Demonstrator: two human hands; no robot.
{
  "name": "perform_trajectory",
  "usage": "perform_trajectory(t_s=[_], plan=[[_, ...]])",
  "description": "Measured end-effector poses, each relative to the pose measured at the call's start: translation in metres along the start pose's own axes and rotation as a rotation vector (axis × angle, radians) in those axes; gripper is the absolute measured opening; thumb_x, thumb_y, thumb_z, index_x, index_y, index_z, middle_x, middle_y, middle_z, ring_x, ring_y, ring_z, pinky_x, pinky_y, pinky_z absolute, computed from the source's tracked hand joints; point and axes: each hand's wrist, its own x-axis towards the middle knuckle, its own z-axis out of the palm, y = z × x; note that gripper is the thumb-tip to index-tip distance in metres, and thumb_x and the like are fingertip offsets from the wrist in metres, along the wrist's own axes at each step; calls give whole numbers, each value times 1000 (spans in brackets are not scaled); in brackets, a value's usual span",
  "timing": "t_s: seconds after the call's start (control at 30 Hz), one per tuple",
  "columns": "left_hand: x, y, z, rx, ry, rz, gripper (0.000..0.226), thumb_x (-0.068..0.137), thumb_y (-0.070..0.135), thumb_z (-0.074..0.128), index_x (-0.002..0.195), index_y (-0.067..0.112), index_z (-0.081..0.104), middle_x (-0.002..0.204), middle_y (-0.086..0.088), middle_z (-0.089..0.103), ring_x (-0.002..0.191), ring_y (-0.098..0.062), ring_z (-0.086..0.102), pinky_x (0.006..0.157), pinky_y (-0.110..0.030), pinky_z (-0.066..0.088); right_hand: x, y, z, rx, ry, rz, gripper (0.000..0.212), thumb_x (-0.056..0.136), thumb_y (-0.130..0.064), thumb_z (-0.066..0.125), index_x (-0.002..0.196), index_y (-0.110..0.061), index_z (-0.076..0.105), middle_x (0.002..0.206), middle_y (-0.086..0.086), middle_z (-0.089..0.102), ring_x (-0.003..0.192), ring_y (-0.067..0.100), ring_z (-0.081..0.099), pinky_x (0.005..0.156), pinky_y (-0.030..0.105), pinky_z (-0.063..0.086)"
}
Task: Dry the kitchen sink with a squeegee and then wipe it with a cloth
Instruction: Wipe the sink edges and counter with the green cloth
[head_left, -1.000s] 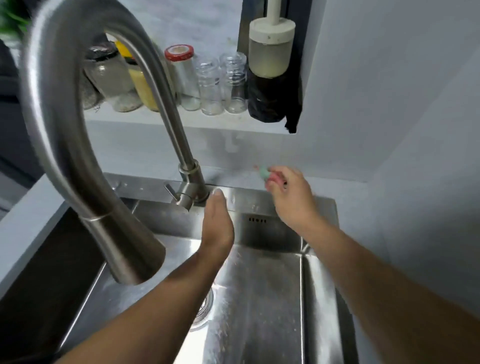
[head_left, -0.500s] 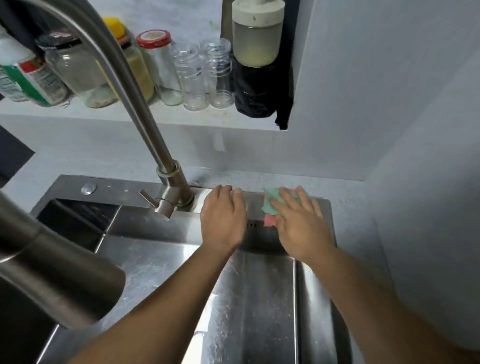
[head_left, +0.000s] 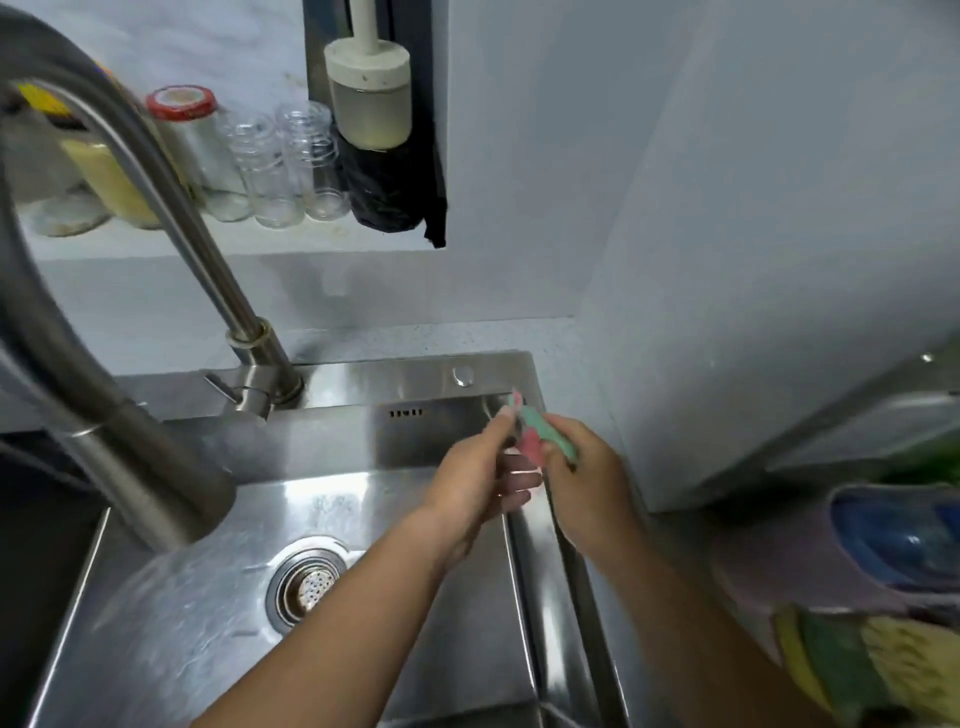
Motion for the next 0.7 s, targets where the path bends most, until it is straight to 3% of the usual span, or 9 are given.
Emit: perform_trajectory(t_s=[0.1, 0.13, 0.2, 0.27, 0.3, 0.37, 0.47, 0.6, 0.7], plan=[[-39, -16, 17, -71, -80, -41, 31, 100, 31, 56, 113, 6, 69, 93, -10, 66, 81, -20, 60, 64, -28, 49, -62, -3, -17, 114, -162, -125, 41, 82, 5, 60, 119, -11, 70, 120, 7, 68, 111, 14, 65, 96, 20, 49], [-53, -24, 20, -68, -86, -41, 25, 100, 23, 55, 112, 6, 68, 94, -12, 67, 78, -19, 62, 62, -28, 50, -82, -2, -26, 223, -152, -112, 40, 81, 5, 60, 116, -10, 71, 125, 8, 67, 118, 14, 63, 101, 22, 47], [-78, -41, 24, -61, -112, -58, 18, 101, 11, 51, 110, 5, 66, 102, -17, 70, 85, -23, 66, 77, -37, 56, -119, 7, -43, 493, -12, 23, 30, 88, 7, 59, 106, -11, 75, 123, 7, 69, 118, 16, 64, 105, 31, 46], [-100, -60, 30, -40, -153, -87, 23, 101, 4, 47, 116, 1, 64, 114, -22, 70, 93, -28, 67, 88, -41, 55, -149, 19, -58, 570, 177, 181, 29, 93, 6, 57, 106, -15, 73, 117, 10, 72, 109, 23, 68, 98, 40, 52], [-110, -69, 34, -26, -173, -103, 25, 101, 2, 46, 120, -2, 63, 118, -23, 69, 95, -29, 67, 86, -40, 56, -162, 25, -64, 502, 238, 254, 25, 95, 1, 58, 108, -18, 69, 116, 13, 71, 102, 23, 69, 89, 37, 56], [-125, -87, 45, -32, -200, -140, 29, 102, 2, 46, 124, -8, 60, 123, -27, 66, 101, -35, 66, 83, -40, 56, -184, 32, -75, 482, 250, 440, 16, 95, -5, 61, 103, -19, 64, 115, 19, 69, 90, 23, 68, 69, 32, 59], [-136, -109, 60, -10, -243, -156, 30, 101, 3, 48, 126, -12, 58, 124, -32, 64, 106, -40, 61, 83, -42, 54, -208, 39, -91, 707, 218, 661, 11, 96, -3, 58, 103, -9, 64, 108, 12, 67, 86, 23, 68, 56, 31, 61], [-141, -131, 77, 239, -195, -78, 18, 93, -10, 55, 110, -11, 62, 97, -26, 67, 83, -33, 61, 65, -38, 51, -222, 59, -113, 222, 328, 582, 20, 90, -10, 67, 110, -7, 66, 109, 17, 71, 91, 27, 69, 72, 31, 56], [-131, -134, 92, 400, -119, -12, 29, 88, -18, 55, 85, 10, 62, 67, -6, 67, 46, -18, 59, 49, -30, 51, -212, 65, -120, -6, 390, 479, 39, 83, -13, 72, 120, -8, 59, 111, 12, 68, 99, 29, 64, 83, 36, 52]])
